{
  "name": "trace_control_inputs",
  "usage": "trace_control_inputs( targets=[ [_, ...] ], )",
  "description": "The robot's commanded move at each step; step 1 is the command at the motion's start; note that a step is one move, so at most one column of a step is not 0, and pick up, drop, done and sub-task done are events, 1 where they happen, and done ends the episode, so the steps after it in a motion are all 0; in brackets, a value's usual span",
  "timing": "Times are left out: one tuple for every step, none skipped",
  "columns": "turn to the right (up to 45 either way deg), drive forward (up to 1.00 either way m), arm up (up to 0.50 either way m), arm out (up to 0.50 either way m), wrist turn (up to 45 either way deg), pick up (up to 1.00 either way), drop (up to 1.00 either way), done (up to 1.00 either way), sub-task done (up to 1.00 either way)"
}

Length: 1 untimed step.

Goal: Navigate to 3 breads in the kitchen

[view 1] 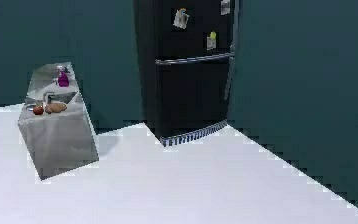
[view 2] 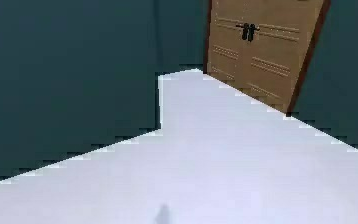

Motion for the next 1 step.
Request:
trace_control_inputs(
  targets=[
    [-30.0, 0.0, 0.0, 0.0, 0.0, 0.0, 0.0, 0.0, 0.0]
  ],
)
